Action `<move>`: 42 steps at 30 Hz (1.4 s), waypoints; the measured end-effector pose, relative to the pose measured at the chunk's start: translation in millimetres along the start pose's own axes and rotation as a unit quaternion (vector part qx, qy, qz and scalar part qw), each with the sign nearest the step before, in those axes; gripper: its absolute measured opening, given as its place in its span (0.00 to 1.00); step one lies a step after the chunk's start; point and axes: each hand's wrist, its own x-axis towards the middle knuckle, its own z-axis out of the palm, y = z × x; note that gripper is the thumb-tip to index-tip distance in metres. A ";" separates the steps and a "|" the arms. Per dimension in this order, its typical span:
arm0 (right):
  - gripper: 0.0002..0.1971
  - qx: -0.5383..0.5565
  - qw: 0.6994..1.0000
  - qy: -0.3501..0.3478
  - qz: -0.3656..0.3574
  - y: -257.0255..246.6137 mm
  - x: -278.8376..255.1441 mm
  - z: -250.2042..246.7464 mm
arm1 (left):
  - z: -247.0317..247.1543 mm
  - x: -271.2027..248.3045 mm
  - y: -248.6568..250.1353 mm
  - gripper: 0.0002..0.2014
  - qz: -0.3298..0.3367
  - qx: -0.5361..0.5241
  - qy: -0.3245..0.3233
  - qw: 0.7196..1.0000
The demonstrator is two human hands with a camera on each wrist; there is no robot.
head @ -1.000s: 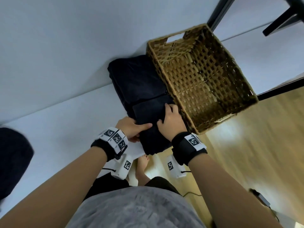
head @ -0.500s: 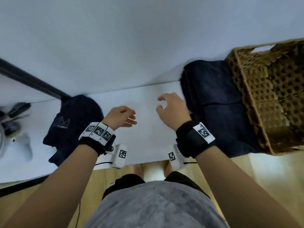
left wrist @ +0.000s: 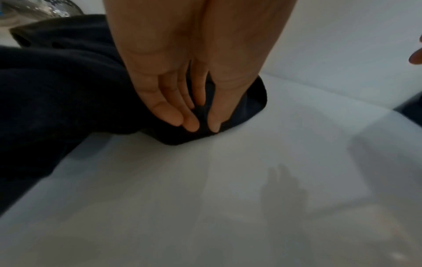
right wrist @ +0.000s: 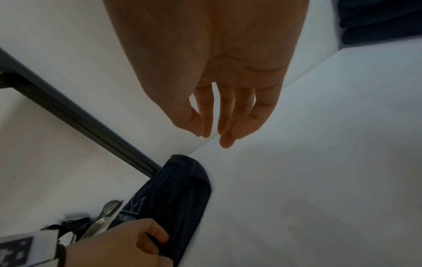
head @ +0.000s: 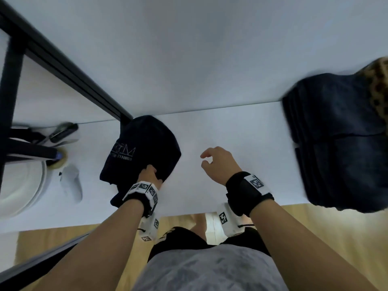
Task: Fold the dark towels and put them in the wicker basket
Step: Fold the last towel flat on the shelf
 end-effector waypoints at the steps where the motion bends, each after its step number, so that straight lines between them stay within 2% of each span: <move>1: 0.13 0.003 1.000 0.004 0.005 2.0 -1.2 1.6 | 1.0 1.1 1.3 0.17 0.006 -0.002 0.000 1.000; 3: 0.12 0.016 1.000 0.012 0.015 6.3 -3.4 3.4 | 0.7 -1.1 9.5 0.14 0.013 -0.035 0.009 0.999; 6: 0.11 0.053 0.998 0.025 0.025 12.6 -8.5 2.3 | -9.8 -13.5 32.7 0.10 -0.002 -0.140 0.067 0.988; 9: 0.11 0.106 0.993 0.028 0.036 16.0 -15.9 -3.2 | -32.8 -30.5 57.3 0.06 0.040 -0.221 0.087 0.971; 11: 0.11 0.138 0.989 0.032 0.033 15.9 -22.8 -8.5 | -49.1 -45.0 69.3 0.06 0.082 -0.303 0.074 0.947; 14: 0.17 0.169 0.985 0.000 -0.014 13.3 -40.3 -16.7 | -68.6 -78.2 87.6 0.07 0.142 -0.427 0.021 0.893; 17: 0.30 0.180 0.980 -0.029 -0.075 10.2 -62.6 -25.4 | -79.7 -115.3 105.1 0.11 0.217 -0.439 0.003 0.872; 21: 0.39 0.143 0.979 0.021 -0.143 11.8 -98.0 -45.7 | -86.1 -161.5 127.1 0.06 0.289 -0.376 0.055 0.879; 23: 0.34 0.122 0.974 0.065 -0.181 11.9 -117.5 -59.5 | -88.0 -184.3 138.3 0.04 0.315 -0.369 0.079 0.871; 25: 0.24 0.117 0.964 0.123 -0.203 11.8 -136.8 -77.1 | -90.1 -205.9 147.0 0.05 0.330 -0.397 0.082 0.852; 28: 0.16 0.144 0.945 0.201 -0.216 7.8 -166.8 -106.1 | -92.9 -237.4 149.7 0.10 0.365 -0.503 0.016 0.783; 29: 0.17 0.159 0.937 0.213 -0.225 3.9 -177.3 -115.0 | -92.2 -246.0 147.9 0.12 0.379 -0.518 0.005 0.767; 30: 0.17 0.174 0.930 0.219 -0.237 -1.0 -188.1 -122.7 | -90.1 -253.7 145.3 0.14 0.388 -0.518 0.007 0.763; 32: 0.17 0.190 0.917 0.236 -0.260 -12.8 -210.5 -135.6 | -81.3 -266.1 138.0 0.18 0.395 -0.481 0.031 0.782; 35: 0.15 0.212 0.897 0.264 -0.284 -32.4 -242.6 -149.2 | -60.9 -277.6 117.9 0.23 0.384 -0.361 0.088 0.845; 37: 0.15 0.240 0.884 0.273 -0.295 -46.8 -260.9 -158.4 | -46.2 -282.5 102.8 0.24 0.359 -0.317 0.107 0.871; 42: 0.17 0.284 0.853 0.276 -0.341 -80.7 -304.6 -179.9 | -23.3 -296.5 87.6 0.21 0.336 -0.320 0.111 0.879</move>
